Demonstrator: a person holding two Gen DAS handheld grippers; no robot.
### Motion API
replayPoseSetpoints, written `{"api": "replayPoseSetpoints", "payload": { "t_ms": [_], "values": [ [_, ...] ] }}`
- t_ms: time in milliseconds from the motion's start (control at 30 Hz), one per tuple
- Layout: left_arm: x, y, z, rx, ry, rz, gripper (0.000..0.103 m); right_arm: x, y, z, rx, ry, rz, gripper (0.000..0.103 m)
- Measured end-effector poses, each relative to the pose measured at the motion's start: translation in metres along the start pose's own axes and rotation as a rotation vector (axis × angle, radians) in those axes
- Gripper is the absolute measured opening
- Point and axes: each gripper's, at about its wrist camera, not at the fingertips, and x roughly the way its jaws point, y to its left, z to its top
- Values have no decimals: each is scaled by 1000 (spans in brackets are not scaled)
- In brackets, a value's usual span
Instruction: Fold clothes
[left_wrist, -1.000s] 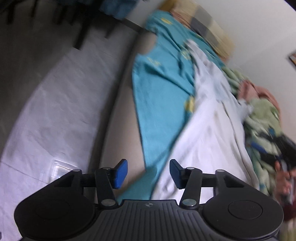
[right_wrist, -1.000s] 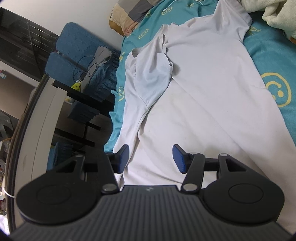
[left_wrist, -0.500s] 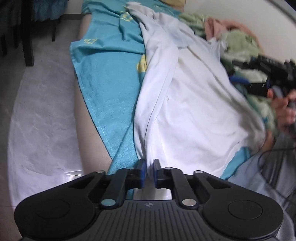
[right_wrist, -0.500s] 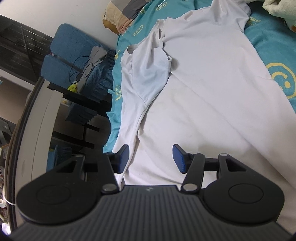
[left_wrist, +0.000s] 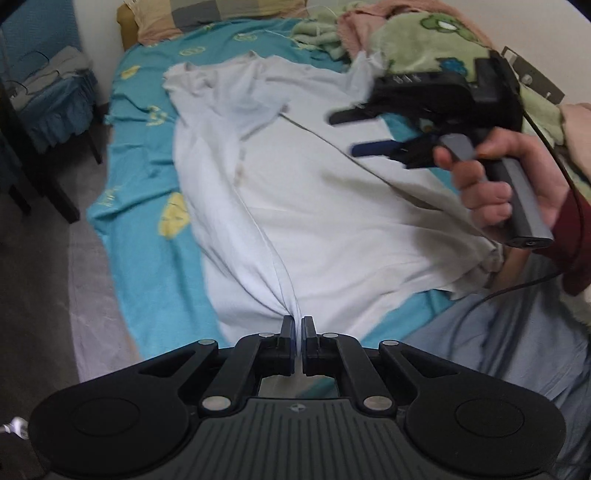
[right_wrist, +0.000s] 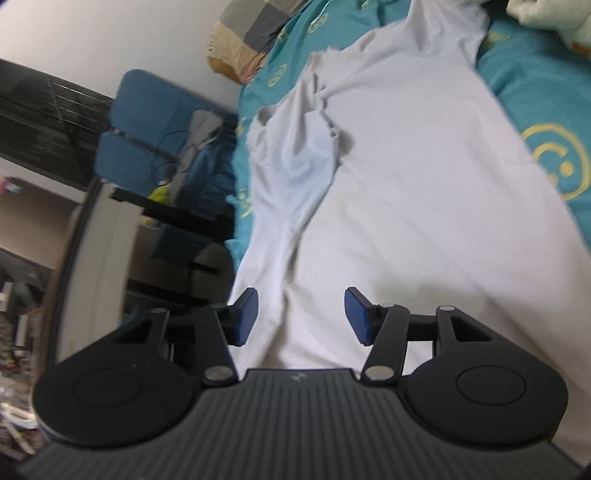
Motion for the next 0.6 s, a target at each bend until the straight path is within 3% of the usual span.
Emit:
{"api": "replayPoseSetpoints", "payload": {
  "t_ms": [200, 267, 400, 433, 600],
  "values": [
    [44, -28, -12, -30, 69, 34, 7, 4, -9, 1, 48, 25, 129, 54],
    [51, -26, -16, -55, 77, 42, 16, 5, -9, 2, 37, 24, 150, 54],
    [54, -14, -12, -119, 70, 61, 48, 22, -3, 13, 22, 10, 160, 54],
    [57, -13, -11, -129, 76, 67, 52, 28, -2, 17, 30, 9, 158, 54],
    [82, -15, -12, -145, 160, 32, 52, 77, -4, 40, 67, 33, 118, 54]
  ]
}}
